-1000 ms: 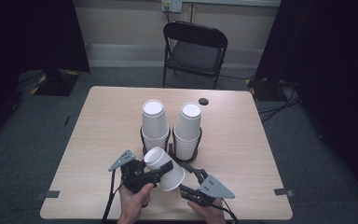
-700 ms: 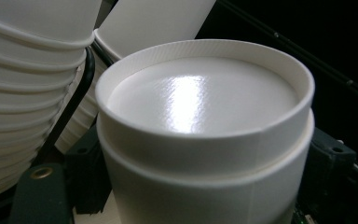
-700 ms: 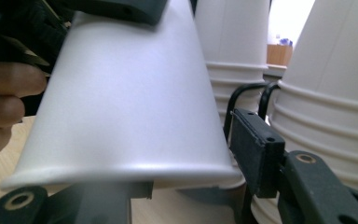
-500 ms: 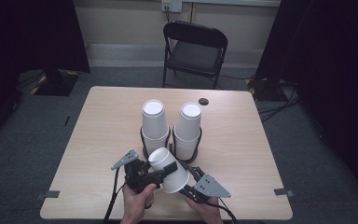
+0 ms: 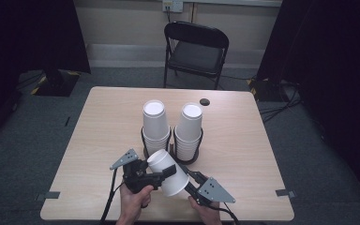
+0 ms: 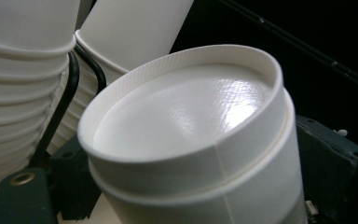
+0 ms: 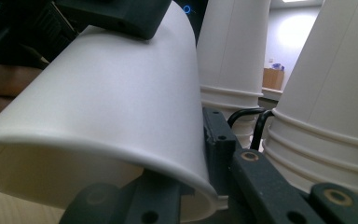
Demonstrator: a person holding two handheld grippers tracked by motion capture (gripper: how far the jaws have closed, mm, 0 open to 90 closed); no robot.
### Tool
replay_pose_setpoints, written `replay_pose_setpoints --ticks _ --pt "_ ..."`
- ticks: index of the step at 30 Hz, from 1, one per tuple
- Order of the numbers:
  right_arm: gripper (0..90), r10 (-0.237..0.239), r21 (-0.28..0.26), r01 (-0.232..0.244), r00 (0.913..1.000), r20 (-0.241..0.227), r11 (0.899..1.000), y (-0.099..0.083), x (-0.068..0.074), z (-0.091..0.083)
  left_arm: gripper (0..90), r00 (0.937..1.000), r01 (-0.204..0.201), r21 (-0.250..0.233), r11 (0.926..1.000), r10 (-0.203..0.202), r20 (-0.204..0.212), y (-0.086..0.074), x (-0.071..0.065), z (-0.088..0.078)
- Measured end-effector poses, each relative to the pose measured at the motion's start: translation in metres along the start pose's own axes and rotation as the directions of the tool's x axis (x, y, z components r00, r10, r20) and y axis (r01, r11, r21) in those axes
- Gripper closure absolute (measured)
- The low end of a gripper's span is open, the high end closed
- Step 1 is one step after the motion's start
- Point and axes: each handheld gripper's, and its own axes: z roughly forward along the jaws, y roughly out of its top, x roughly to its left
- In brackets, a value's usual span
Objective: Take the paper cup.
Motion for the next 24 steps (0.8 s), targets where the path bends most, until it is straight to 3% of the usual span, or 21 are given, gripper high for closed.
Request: replay_pose_setpoints --ticks 8,18,24 --pt "85.5 0.01 -0.002 -0.01 0.9999 0.008 1.0 -0.001 0.0 0.001 9.6 0.9996 -0.016 0.007 0.9998 0.016 -0.022 0.001 0.003 -0.003" --pt "85.6 0.029 -0.011 -0.029 0.9993 0.022 1.0 0.0 -0.001 -0.001 7.7 0.9994 -0.033 -0.015 0.9993 0.033 0.009 0.001 0.004 -0.009" --pt "86.5 0.048 -0.006 -0.047 0.9974 0.055 0.999 0.0 -0.009 -0.007 1.6 0.9929 -0.106 -0.034 0.9938 0.104 -0.057 0.0 0.004 -0.016"
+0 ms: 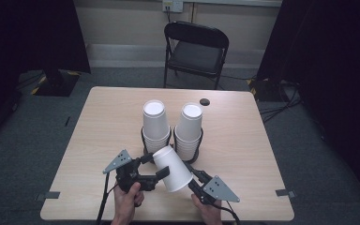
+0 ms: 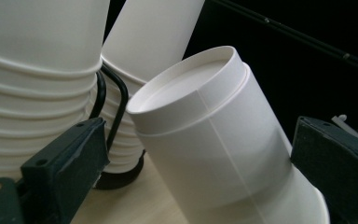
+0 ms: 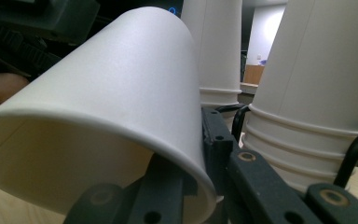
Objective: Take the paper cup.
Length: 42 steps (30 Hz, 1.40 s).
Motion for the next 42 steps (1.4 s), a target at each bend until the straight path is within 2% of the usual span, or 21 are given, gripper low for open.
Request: replay_pose_setpoints --ticks 3,5,9,11,14,17,20,21,22,24,26,27,30,32,33,34,37,39,40,41,42 --pt "86.5 0.008 0.019 -0.009 0.9999 0.009 1.0 0.001 -0.002 -0.001 2.5 0.9995 -0.02 0.013 0.9997 0.021 -0.023 -0.001 -0.001 -0.001" --pt "86.5 0.039 0.054 -0.04 0.9991 0.019 0.998 0.0 -0.005 -0.002 10.2 0.999 -0.037 0.008 0.9993 0.037 -0.026 -0.003 -0.001 -0.002" --pt "86.5 0.053 0.074 -0.054 0.9985 0.018 0.996 0.001 -0.008 -0.003 15.3 0.9985 -0.045 0.004 0.999 0.045 -0.031 -0.006 0.004 -0.005" --pt "86.4 0.079 0.102 -0.08 0.9968 0.014 0.992 0.002 -0.011 -0.005 15.2 0.9955 -0.081 0.001 0.9967 0.081 -0.05 -0.008 0.004 -0.007" --pt "86.4 0.088 0.119 -0.089 0.996 0.016 0.989 0.003 -0.013 -0.006 15.2 0.9904 -0.121 0.0 0.9926 0.121 -0.067 -0.009 0.004 -0.01" --pt "86.4 0.099 0.142 -0.1 0.995 0.015 0.985 0.004 -0.015 -0.007 15.3 0.9753 -0.188 0.014 0.9821 0.188 -0.116 -0.01 0.005 -0.012" --pt "86.4 0.101 0.18 -0.104 0.9945 0.031 0.978 0.005 -0.016 -0.008 15.3 0.9582 -0.223 0.045 0.9738 0.227 -0.174 -0.013 0.009 -0.012" --pt "86.4 0.108 0.199 -0.114 0.9933 0.041 0.973 0.006 -0.017 -0.008 15.4 0.9552 -0.229 0.051 0.9722 0.234 -0.181 -0.014 0.011 -0.012" --pt "86.4 0.108 0.199 -0.114 0.9933 0.041 0.973 0.006 -0.017 -0.008 15.4 0.954 -0.235 0.051 0.9707 0.24 -0.179 -0.015 0.011 -0.012" --pt "86.4 0.118 0.215 -0.125 0.992 0.046 0.969 0.007 -0.019 -0.008 15.4 0.947 -0.261 0.067 0.9631 0.269 -0.176 -0.015 0.012 -0.013" --pt "86.4 0.125 0.233 -0.132 0.9911 0.048 0.963 0.008 -0.021 -0.008 15.5 0.9455 -0.274 0.07 0.959 0.282 -0.162 -0.014 0.012 -0.013" --pt "86.5 0.129 0.252 -0.135 0.9909 0.04 0.958 0.009 -0.022 -0.008 15.5 0.9401 -0.289 0.08 0.954 0.298 -0.165 -0.013 0.012 -0.014" --pt "86.5 0.122 0.272 -0.127 0.9919 0.035 0.954 0.01 -0.023 -0.007 15.7 0.9229 -0.323 0.095 0.9417 0.335 -0.189 -0.011 0.011 -0.014" --pt "86.4 0.123 0.292 -0.126 0.992 0.032 0.948 0.012 -0.023 -0.007 15.9 0.9227 -0.331 0.098 0.9383 0.344 -0.174 -0.011 0.011 -0.016" --pt "86.4 0.126 0.313 -0.126 0.9918 0.022 0.941 0.013 -0.024 -0.006 15.6 0.9202 -0.342 0.101 0.9344 0.354 -0.166 -0.012 0.012 -0.017" --pt "86.4 0.126 0.313 -0.126 0.9918 0.022 0.941 0.013 -0.024 -0.006 15.6 0.9145 -0.356 0.109 0.928 0.37 -0.163 -0.012 0.012 -0.018" --pt "86.4 0.137 0.339 -0.134 0.9905 0.015 0.931 0.014 -0.027 -0.006 15.2 0.9032 -0.371 0.144 0.9173 0.393 -0.173 -0.014 0.012 -0.017" --pt "86.4 0.155 0.348 -0.146 0.9879 0.003 0.926 0.016 -0.028 -0.007 15.3 0.8955 -0.394 0.165 0.9041 0.418 -0.152 -0.014 0.012 -0.017" --pt "86.4 0.166 0.352 -0.156 0.9862 0.002 0.923 0.016 -0.03 -0.007 15.5 0.8834 -0.418 0.177 0.8912 0.444 -0.15 -0.014 0.011 -0.017" --pt "86.4 0.175 0.369 -0.167 0.9844 0.01 0.914 0.018 -0.032 -0.006 15.3 0.8756 -0.43 0.187 0.8834 0.458 -0.152 -0.014 0.01 -0.017" --pt "86.4 0.175 0.369 -0.167 0.9844 0.01 0.914 0.018 -0.032 -0.006 15.3 0.8664 -0.447 0.197 0.8728 0.477 -0.148 -0.015 0.009 -0.016"
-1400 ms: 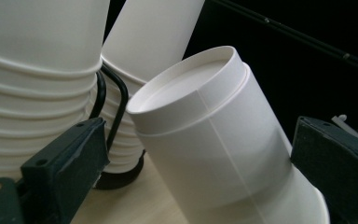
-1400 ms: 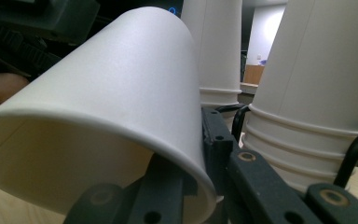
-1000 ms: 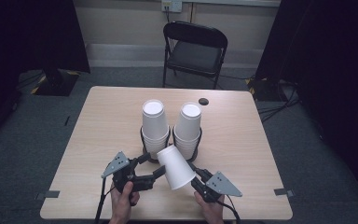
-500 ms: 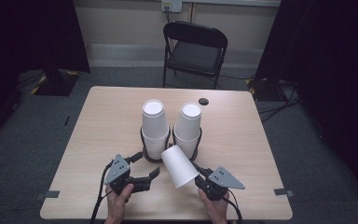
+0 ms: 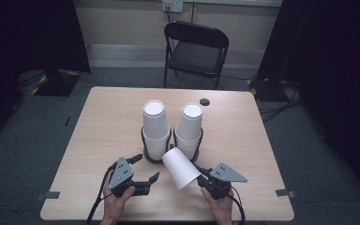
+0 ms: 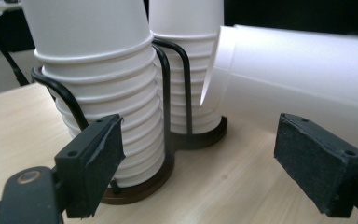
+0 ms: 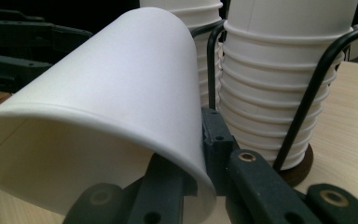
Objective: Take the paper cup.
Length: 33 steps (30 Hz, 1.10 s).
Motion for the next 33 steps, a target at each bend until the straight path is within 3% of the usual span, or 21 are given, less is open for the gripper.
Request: replay_pose_setpoints --ticks 3,7,11,16,17,19,20,23,28,33 --pt "86.4 0.014 0.043 -0.014 0.9999 0.002 0.999 0.004 -0.002 0.001 15.5 0.9991 -0.043 0.021 0.9989 0.043 0.004 0.0 -0.003 0.001" --pt "86.4 -0.019 0.124 0.022 0.9996 -0.023 0.992 0.01 -0.001 0.004 15.6 0.9963 -0.08 0.032 0.9963 0.079 0.034 -0.002 -0.007 0.003" --pt "86.4 -0.027 0.152 0.033 0.9987 -0.043 0.988 0.013 -0.001 0.005 17.0 0.996 -0.078 0.022 0.9967 0.076 0.046 -0.005 -0.009 0.004" --pt "86.4 -0.023 0.198 0.038 0.9967 -0.078 0.98 0.019 -0.002 0.008 16.2 0.993 -0.111 0.029 0.9934 0.11 0.044 -0.006 -0.011 0.002" --pt "86.3 -0.021 0.208 0.039 0.996 -0.086 0.977 0.022 -0.003 0.009 15.8 0.9899 -0.135 0.039 0.9901 0.133 0.049 -0.006 -0.012 0.001" --pt "86.4 -0.016 0.211 0.035 0.9956 -0.092 0.977 0.024 -0.004 0.009 15.7 0.9897 -0.137 0.04 0.9897 0.136 0.045 -0.006 -0.013 0.001" --pt "86.4 -0.022 0.24 0.045 0.995 -0.097 0.97 0.028 -0.004 0.011 15.7 0.9889 -0.145 0.047 0.9883 0.143 0.04 -0.006 -0.014 0.001" --pt "86.4 -0.026 0.261 0.054 0.9936 -0.11 0.964 0.03 -0.004 0.013 15.9 0.9864 -0.161 0.054 0.9855 0.159 0.044 -0.006 -0.014 0.0" --pt "86.4 -0.025 0.317 0.069 0.9896 -0.141 0.946 0.037 -0.005 0.017 16.0 0.9863 -0.159 0.025 0.987 0.157 0.049 -0.007 -0.017 0.002" --pt "86.5 0.006 0.371 0.063 0.9832 -0.183 0.927 0.047 -0.008 0.019 15.8 0.9738 -0.222 0.054 0.9735 0.219 0.063 -0.009 -0.022 0.002"
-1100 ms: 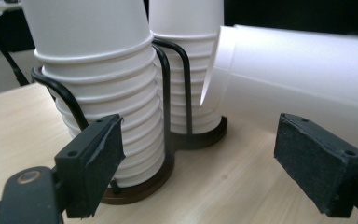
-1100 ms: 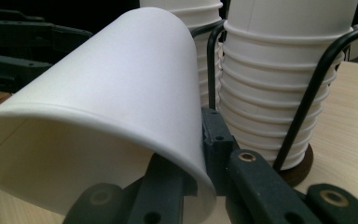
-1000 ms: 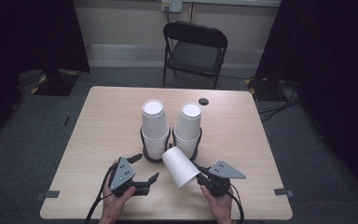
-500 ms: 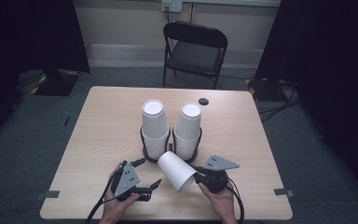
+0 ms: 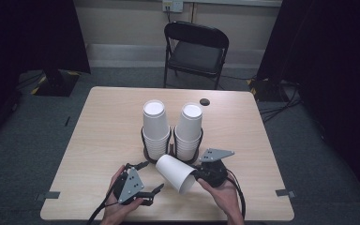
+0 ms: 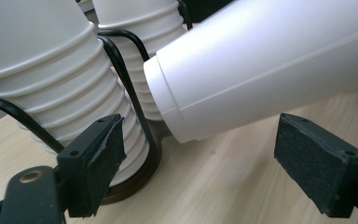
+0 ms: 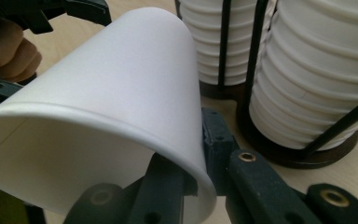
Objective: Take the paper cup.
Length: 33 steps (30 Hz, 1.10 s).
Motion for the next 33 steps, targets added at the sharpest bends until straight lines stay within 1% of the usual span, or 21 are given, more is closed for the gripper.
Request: replay_pose_setpoints --ticks 2,3,6,8,10,11,15,16,17,18,19,20,23,25,26,27,28,29,30,31,33 --pt "86.5 0.002 0.029 -0.002 1.0 -0.005 1.0 0.003 -0.001 0.0 15.6 0.9997 -0.024 0.012 0.9996 0.024 0.01 0.0 -0.001 0.0" --pt "86.5 0.003 0.047 -0.003 1.0 -0.007 0.999 0.005 -0.001 0.0 15.7 0.9995 -0.027 0.016 0.9995 0.027 0.018 0.0 -0.001 0.001" --pt "86.5 0.009 0.086 -0.007 0.9997 -0.022 0.996 0.007 -0.003 0.003 15.6 0.9981 -0.055 0.031 0.998 0.055 0.027 0.001 -0.002 0.002" --pt "86.5 0.015 0.123 -0.011 0.9993 -0.035 0.992 0.01 -0.003 0.006 15.6 0.9967 -0.077 0.039 0.9963 0.076 0.029 0.001 -0.004 0.004" --pt "86.5 0.017 0.158 -0.011 0.9991 -0.04 0.987 0.013 -0.003 0.009 15.6 0.9942 -0.106 0.061 0.9925 0.105 0.025 0.001 -0.005 0.004" --pt "86.5 0.012 0.163 -0.006 0.9992 -0.038 0.987 0.014 -0.002 0.009 15.6 0.994 -0.108 0.062 0.9922 0.107 0.025 0.001 -0.006 0.004" --pt "86.6 0.013 0.191 0.001 0.9971 -0.075 0.982 0.018 -0.001 0.011 15.6 0.9942 -0.1 0.058 0.9933 0.097 0.047 -0.003 -0.006 0.004" --pt "86.6 0.01 0.211 0.007 0.9968 -0.079 0.977 0.019 0.0 0.013 15.6 0.9936 -0.105 0.061 0.9926 0.102 0.05 -0.003 -0.007 0.004" --pt "86.6 0.01 0.211 0.007 0.9968 -0.079 0.977 0.019 0.0 0.013 15.6 0.9926 -0.113 0.067 0.9913 0.11 0.052 -0.004 -0.007 0.005" --pt "86.5 0.014 0.223 0.006 0.9962 -0.086 0.975 0.021 0.0 0.014 15.6 0.9911 -0.126 0.072 0.9895 0.122 0.054 -0.004 -0.007 0.005" --pt "86.5 0.013 0.23 0.007 0.9962 -0.086 0.973 0.021 0.0 0.015 15.6 0.9912 -0.122 0.07 0.99 0.118 0.06 -0.004 -0.008 0.005" --pt "86.5 0.021 0.241 0.0 0.9961 -0.086 0.97 0.022 0.0 0.016 15.6 0.9907 -0.128 0.074 0.989 0.124 0.057 -0.004 -0.009 0.006" --pt "86.5 0.024 0.269 0.003 0.9948 -0.099 0.963 0.023 -0.001 0.021 16.0 0.988 -0.15 0.075 0.9859 0.146 0.05 -0.004 -0.01 0.005" --pt "86.5 0.025 0.288 0.008 0.9933 -0.113 0.958 0.023 -0.001 0.023 16.0 0.9852 -0.167 0.082 0.9825 0.163 0.052 -0.004 -0.011 0.007" --pt "86.5 0.024 0.29 0.01 0.993 -0.115 0.957 0.023 -0.001 0.024 15.5 0.983 -0.18 0.085 0.98 0.176 0.053 -0.005 -0.012 0.007" --pt "86.5 0.023 0.298 0.012 0.993 -0.116 0.955 0.024 0.0 0.025 15.5 0.979 -0.2 0.094 0.9752 0.195 0.059 -0.004 -0.014 0.008" --pt "86.5 0.023 0.302 0.015 0.9921 -0.123 0.953 0.024 0.0 0.026 15.4 0.9777 -0.207 0.095 0.9737 0.202 0.058 -0.004 -0.015 0.009" --pt "86.5 0.025 0.305 0.014 0.9919 -0.125 0.952 0.024 0.001 0.027 15.4 0.9746 -0.22 0.102 0.97 0.215 0.064 -0.003 -0.016 0.01" --pt "86.5 0.018 0.314 0.025 0.9911 -0.132 0.949 0.026 0.001 0.028 14.5 0.9733 -0.226 0.113 0.9675 0.22 0.065 -0.002 -0.018 0.011" --pt "86.5 0.018 0.314 0.025 0.9911 -0.132 0.949 0.026 0.001 0.028 14.5 0.9714 -0.234 0.111 0.9659 0.227 0.069 -0.001 -0.018 0.012" --pt "86.5 0.014 0.323 0.029 0.9911 -0.133 0.946 0.027 0.002 0.029 12.7 0.9696 -0.242 0.123 0.9624 0.236 0.066 0.0 -0.02 0.015"
